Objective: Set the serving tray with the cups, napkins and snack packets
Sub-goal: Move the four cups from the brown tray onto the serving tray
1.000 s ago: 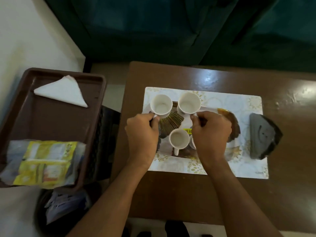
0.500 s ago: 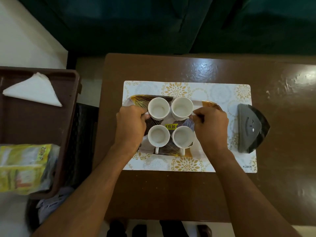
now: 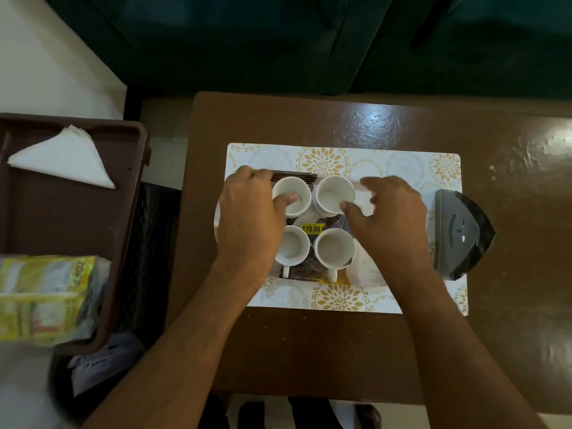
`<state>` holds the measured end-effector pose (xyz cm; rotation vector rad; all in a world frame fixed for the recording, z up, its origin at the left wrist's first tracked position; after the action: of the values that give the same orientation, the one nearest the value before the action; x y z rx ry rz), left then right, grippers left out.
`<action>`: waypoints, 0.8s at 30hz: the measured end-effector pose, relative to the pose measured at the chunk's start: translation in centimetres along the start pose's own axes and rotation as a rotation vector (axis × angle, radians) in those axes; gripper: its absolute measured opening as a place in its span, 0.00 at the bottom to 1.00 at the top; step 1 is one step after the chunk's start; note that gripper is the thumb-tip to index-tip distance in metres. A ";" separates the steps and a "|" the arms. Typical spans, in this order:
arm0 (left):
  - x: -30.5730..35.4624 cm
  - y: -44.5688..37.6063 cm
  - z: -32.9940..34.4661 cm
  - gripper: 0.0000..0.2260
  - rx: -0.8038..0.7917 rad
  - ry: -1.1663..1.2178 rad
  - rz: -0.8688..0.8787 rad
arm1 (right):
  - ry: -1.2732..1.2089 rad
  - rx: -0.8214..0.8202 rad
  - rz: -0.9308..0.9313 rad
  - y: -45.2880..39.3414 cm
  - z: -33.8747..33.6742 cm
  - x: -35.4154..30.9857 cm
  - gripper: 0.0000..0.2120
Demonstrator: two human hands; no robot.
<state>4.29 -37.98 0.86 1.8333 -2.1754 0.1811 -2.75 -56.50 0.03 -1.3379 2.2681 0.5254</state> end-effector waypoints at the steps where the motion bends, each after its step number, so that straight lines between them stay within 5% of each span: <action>1: 0.5 0.0 0.2 0.22 -0.010 -0.014 0.015 | 0.010 -0.004 -0.027 -0.1 0.2 -0.6 0.23; 9: 1.7 -0.2 1.8 0.30 -0.085 -0.121 0.124 | 0.193 -0.112 -0.084 -0.7 1.9 -2.4 0.26; 19: 1.8 -0.7 1.6 0.27 -0.166 -0.080 0.263 | 0.106 -0.199 -0.181 -0.5 1.5 -1.9 0.39; 24: 1.7 -0.2 1.3 0.32 -0.225 0.022 0.290 | -0.132 -0.160 -0.170 0.0 1.2 -1.2 0.42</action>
<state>4.06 -39.98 0.16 1.3877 -2.3306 0.0135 -2.04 -54.97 -0.26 -1.5097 2.0199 0.7261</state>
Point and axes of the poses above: each hand's wrist, its own y-axis away from the middle knuckle, its own z-axis out of the palm, x = y × z, the point moved 2 cm from there along -y, towards the middle knuckle, and after that the axes turned 8 degrees about -y, right-handed, at the moved point
